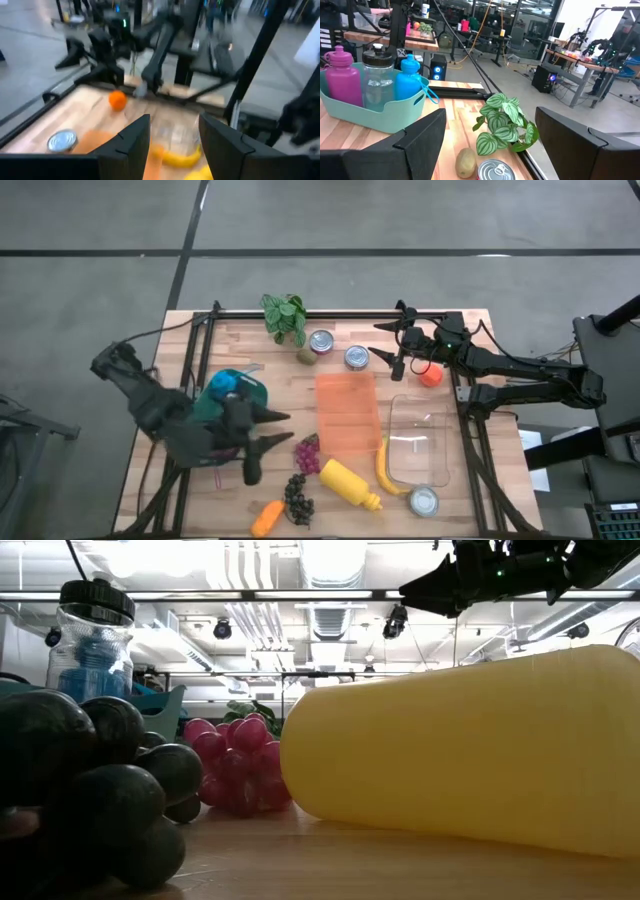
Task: Pick & Place Food Item
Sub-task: Put the yellow water bottle into the green bin
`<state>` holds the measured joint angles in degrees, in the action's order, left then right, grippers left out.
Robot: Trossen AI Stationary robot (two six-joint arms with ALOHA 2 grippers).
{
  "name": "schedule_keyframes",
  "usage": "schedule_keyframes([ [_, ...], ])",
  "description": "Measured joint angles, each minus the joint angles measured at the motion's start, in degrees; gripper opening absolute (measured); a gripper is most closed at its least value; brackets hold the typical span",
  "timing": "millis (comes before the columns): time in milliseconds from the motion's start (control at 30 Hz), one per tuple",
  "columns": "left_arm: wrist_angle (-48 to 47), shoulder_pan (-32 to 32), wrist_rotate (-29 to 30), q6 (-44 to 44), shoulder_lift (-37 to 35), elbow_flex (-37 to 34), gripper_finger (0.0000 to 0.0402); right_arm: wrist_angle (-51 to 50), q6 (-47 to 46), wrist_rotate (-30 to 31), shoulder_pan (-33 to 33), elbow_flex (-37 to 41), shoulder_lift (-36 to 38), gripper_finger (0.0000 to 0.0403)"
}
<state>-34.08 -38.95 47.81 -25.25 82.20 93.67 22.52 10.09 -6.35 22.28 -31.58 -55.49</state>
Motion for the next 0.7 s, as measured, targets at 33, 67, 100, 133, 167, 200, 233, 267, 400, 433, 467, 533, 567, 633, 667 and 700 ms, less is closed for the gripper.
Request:
schedule_keyframes([
  [33,0.30,-0.42,0.62,-0.04,-0.24,-0.05,0.0172,-0.01,0.00,0.00,0.00,0.01,0.01,0.0305],
  [67,0.19,-0.68,0.86,-0.16,-0.29,-0.05,0.0172,0.00,0.00,0.00,-0.01,0.01,0.01,0.0305],
  [100,-0.07,-0.98,0.88,-0.60,-0.29,-0.10,0.0172,0.00,0.00,0.00,0.00,-0.01,-0.01,0.0305],
  [133,-0.65,-1.18,1.00,-1.36,-0.27,-0.18,0.0173,0.00,0.00,0.00,-0.01,0.01,0.01,0.0305],
  [167,-0.81,-1.50,2.15,-2.20,-0.29,-0.27,0.0173,0.00,0.00,0.00,0.00,0.01,0.01,0.0306],
  [200,-0.77,-1.97,4.27,-2.97,-0.55,-0.27,0.0173,0.00,0.00,0.00,-0.02,-0.01,0.01,0.0305],
  [233,-0.78,-2.60,6.91,-3.52,-1.16,-0.27,0.0173,0.00,0.00,0.00,-0.01,-0.01,0.00,0.0305],
  [267,-0.78,-3.45,9.76,-3.69,-1.93,-0.17,0.0173,0.00,0.00,0.00,0.00,0.01,0.00,0.0305],
  [400,-2.45,-4.95,15.54,-7.84,-5.76,-0.14,0.0173,0.00,0.00,0.00,0.00,0.00,0.01,0.0305],
  [433,-5.17,-4.92,15.29,-10.87,-6.71,-0.18,0.0173,0.00,0.00,0.00,0.00,0.01,0.00,0.0305],
  [467,-8.29,-4.81,14.92,-14.50,-7.52,-0.25,0.0173,0.00,0.00,0.00,0.00,-0.01,0.01,0.0305],
  [533,-14.46,-4.56,14.07,-21.53,-9.26,-0.31,0.0173,0.00,0.00,0.00,0.00,-0.01,0.01,0.0305],
  [567,-17.60,-4.45,13.93,-23.57,-10.34,-0.31,0.0173,-0.01,0.00,0.00,-0.01,0.00,0.00,0.0305],
  [633,-22.63,-4.48,13.60,-24.51,-12.81,-0.31,0.0173,0.00,0.00,0.00,0.00,-0.01,0.01,0.0306],
  [667,-24.28,-4.51,13.24,-24.39,-13.92,-0.31,0.0173,0.00,0.00,0.00,0.00,0.00,0.01,0.0305],
  [700,-25.44,-4.49,13.03,-24.21,-15.03,-0.31,0.0173,0.00,0.00,0.00,-0.01,0.01,0.00,0.0305],
])
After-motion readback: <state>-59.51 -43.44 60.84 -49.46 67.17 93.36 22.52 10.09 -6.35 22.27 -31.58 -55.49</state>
